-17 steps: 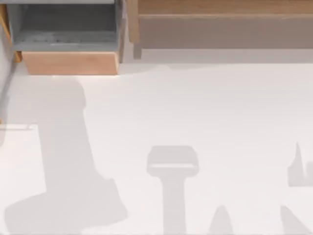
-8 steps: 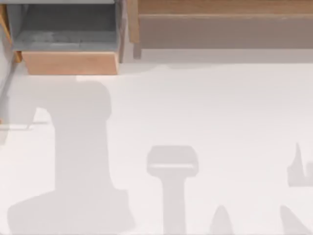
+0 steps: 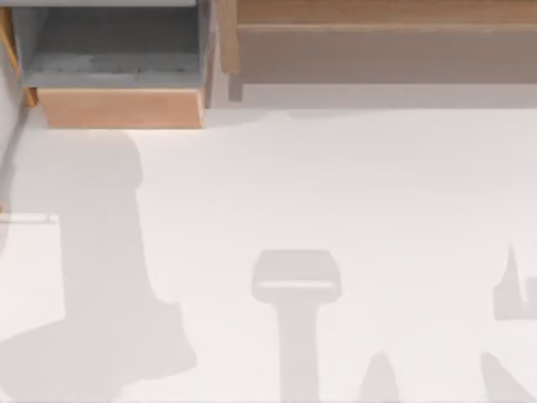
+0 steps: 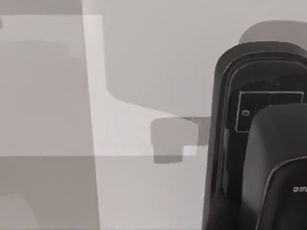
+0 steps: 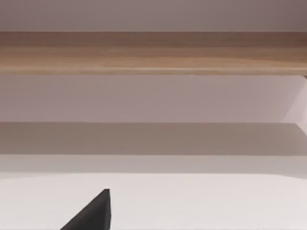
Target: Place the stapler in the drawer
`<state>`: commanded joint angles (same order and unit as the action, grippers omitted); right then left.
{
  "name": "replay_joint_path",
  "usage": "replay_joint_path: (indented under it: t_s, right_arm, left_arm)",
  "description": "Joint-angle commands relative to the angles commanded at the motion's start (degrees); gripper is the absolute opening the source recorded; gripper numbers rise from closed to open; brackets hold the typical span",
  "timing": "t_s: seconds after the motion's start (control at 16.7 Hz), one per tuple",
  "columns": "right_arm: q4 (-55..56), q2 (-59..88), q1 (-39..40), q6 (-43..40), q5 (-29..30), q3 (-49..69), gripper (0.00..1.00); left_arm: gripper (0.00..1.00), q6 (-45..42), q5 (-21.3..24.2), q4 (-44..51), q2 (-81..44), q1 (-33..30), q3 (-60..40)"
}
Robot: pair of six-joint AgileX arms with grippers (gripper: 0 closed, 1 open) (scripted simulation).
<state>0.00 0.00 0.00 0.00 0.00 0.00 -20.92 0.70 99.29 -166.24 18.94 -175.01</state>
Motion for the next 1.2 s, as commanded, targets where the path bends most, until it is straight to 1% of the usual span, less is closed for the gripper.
replay_joint_path:
  t_s: [0.42,1.2]
  right_arm:
    - [0.0,0.0,0.0,0.0,0.0,0.0,1.0]
    - [0.0,0.0,0.0,0.0,0.0,0.0,1.0]
  left_arm:
    - [0.0,0.11,0.45,0.29,0.01,0.18,0.55]
    - [0.98,0.11,0.45,0.29,0.01,0.18,0.55]
